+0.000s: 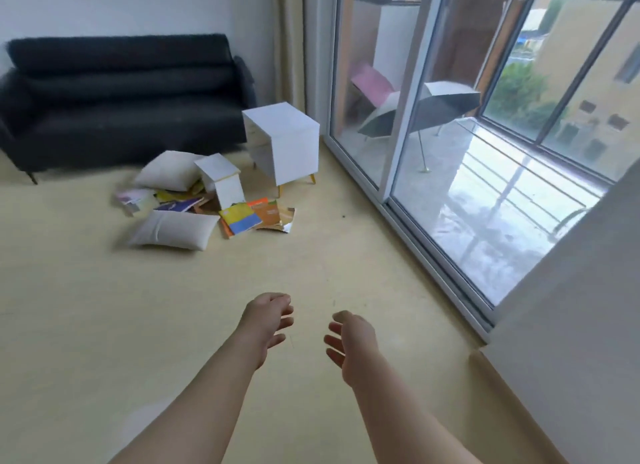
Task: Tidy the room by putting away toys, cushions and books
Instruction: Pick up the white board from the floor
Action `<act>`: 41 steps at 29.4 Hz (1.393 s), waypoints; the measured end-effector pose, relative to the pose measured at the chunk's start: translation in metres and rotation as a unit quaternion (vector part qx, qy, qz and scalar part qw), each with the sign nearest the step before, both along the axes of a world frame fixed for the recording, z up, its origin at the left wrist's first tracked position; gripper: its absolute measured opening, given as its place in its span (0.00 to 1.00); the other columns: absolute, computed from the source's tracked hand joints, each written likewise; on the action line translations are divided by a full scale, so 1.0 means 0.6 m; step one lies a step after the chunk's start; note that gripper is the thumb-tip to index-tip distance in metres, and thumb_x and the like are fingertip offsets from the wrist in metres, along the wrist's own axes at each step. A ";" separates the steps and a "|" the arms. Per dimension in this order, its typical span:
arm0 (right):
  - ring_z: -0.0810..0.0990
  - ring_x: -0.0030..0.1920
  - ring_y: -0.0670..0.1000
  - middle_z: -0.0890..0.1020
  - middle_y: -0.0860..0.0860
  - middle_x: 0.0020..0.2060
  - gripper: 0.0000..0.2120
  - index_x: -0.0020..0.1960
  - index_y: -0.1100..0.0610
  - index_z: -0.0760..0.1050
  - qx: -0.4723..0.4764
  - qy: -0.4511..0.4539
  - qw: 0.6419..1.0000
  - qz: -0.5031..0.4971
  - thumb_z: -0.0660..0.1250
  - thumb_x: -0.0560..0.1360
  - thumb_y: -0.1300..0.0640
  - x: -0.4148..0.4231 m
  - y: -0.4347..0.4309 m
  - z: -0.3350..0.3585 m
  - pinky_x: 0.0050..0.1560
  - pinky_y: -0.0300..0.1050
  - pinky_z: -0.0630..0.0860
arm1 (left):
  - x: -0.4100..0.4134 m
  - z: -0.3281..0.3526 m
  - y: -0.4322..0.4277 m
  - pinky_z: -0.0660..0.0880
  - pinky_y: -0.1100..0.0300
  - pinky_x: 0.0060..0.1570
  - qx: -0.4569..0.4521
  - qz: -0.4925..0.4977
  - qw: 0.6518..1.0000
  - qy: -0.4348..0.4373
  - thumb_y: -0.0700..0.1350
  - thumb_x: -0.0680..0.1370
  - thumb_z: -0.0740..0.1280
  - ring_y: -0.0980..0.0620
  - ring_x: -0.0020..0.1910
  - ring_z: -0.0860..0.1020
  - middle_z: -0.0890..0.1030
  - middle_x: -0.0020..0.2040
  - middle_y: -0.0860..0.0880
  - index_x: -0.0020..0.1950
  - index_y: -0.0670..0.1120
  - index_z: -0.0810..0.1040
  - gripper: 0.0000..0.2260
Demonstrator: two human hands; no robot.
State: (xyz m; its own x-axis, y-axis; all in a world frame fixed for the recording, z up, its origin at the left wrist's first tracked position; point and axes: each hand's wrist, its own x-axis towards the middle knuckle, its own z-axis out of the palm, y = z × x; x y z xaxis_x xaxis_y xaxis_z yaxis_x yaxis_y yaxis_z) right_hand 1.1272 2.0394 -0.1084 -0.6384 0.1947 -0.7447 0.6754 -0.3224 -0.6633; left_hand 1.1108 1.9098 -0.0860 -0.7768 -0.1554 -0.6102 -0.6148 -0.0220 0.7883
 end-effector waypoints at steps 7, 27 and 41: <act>0.76 0.45 0.54 0.76 0.54 0.46 0.05 0.43 0.56 0.71 -0.001 0.005 0.998 0.057 0.59 0.77 0.60 -0.153 -0.216 0.014 0.42 0.44 0.70 | -0.123 0.003 -0.217 0.71 0.54 0.49 0.012 0.051 0.999 0.001 0.45 0.80 0.61 0.48 0.47 0.78 0.78 0.47 0.48 0.49 0.48 0.74 0.03; 0.77 0.47 0.53 0.77 0.53 0.46 0.10 0.57 0.60 0.72 -0.032 -0.028 0.991 0.128 0.57 0.79 0.59 -0.893 -0.742 0.006 0.49 0.46 0.72 | -0.820 -0.004 -0.723 0.74 0.52 0.49 -0.010 0.169 0.985 -0.031 0.44 0.80 0.60 0.47 0.50 0.79 0.79 0.50 0.45 0.53 0.46 0.74 0.05; 0.75 0.36 0.51 0.77 0.53 0.40 0.08 0.54 0.60 0.72 -0.047 -0.066 0.997 -0.014 0.58 0.77 0.60 -1.298 -0.917 -0.038 0.37 0.42 0.69 | -1.292 -0.032 -0.906 0.74 0.55 0.46 -0.024 0.027 0.998 -0.049 0.44 0.81 0.60 0.48 0.49 0.78 0.79 0.50 0.46 0.51 0.48 0.74 0.04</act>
